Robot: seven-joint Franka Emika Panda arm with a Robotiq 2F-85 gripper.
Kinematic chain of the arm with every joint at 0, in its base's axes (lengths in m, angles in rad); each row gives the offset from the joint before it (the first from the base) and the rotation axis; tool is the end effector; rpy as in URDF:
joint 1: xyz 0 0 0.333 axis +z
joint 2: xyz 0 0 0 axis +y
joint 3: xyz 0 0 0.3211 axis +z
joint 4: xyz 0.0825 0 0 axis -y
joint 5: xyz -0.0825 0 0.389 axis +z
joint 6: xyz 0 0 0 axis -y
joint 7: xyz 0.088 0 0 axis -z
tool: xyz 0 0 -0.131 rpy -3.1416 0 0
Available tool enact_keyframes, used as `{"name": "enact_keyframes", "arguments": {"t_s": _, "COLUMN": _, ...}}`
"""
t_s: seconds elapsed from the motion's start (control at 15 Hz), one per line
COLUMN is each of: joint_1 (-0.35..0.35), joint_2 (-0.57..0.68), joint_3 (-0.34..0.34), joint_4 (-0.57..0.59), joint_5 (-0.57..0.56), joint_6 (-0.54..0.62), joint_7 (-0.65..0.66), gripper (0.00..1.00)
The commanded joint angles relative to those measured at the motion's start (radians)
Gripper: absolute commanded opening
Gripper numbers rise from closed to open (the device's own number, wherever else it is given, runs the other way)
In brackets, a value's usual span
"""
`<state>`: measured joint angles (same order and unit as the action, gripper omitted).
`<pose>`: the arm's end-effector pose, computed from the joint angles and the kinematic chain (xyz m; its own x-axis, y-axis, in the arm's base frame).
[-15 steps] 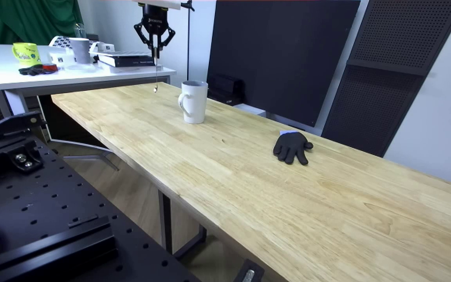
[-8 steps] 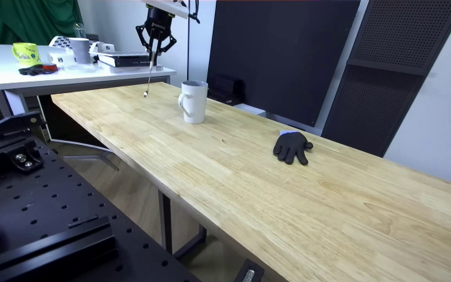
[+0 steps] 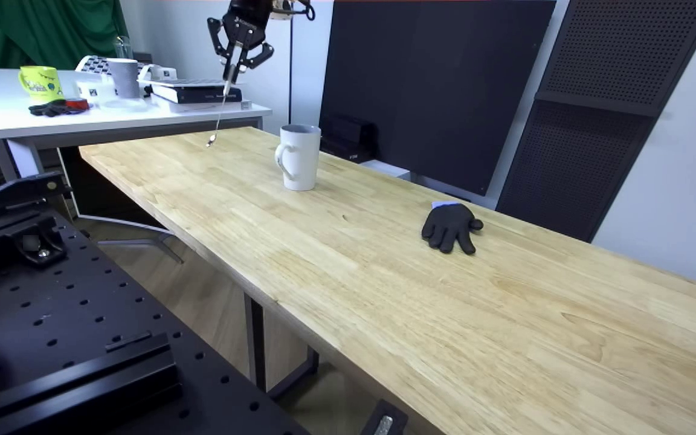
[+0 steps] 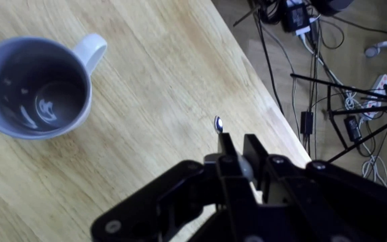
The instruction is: Take the spoon out of the white mug
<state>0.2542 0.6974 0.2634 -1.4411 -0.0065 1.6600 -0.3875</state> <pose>0.5867 0.3055 0.2423 0.5469 0.7628 -0.3451 0.6978 -0.6430 -0.3155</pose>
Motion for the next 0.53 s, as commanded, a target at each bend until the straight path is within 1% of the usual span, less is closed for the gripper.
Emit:
{"name": "enact_keyframes", "arguments": {"t_s": 0.0, "joint_1": 0.043, "joint_2": 0.085, "joint_3": -0.022, "joint_4": 0.182, "joint_5": -0.035, "joint_6": -0.188, "joint_7": 0.050, "gripper": 0.04}}
{"name": "enact_keyframes", "arguments": {"t_s": 0.2, "joint_1": 0.078, "joint_2": 0.140, "joint_3": -0.039, "joint_4": 0.271, "joint_5": -0.078, "joint_6": -0.270, "joint_7": 0.073, "gripper": 0.04}}
{"name": "enact_keyframes", "arguments": {"t_s": 0.47, "joint_1": 0.118, "joint_2": 0.222, "joint_3": -0.058, "joint_4": 0.358, "joint_5": -0.139, "joint_6": -0.306, "joint_7": 0.082, "gripper": 0.04}}
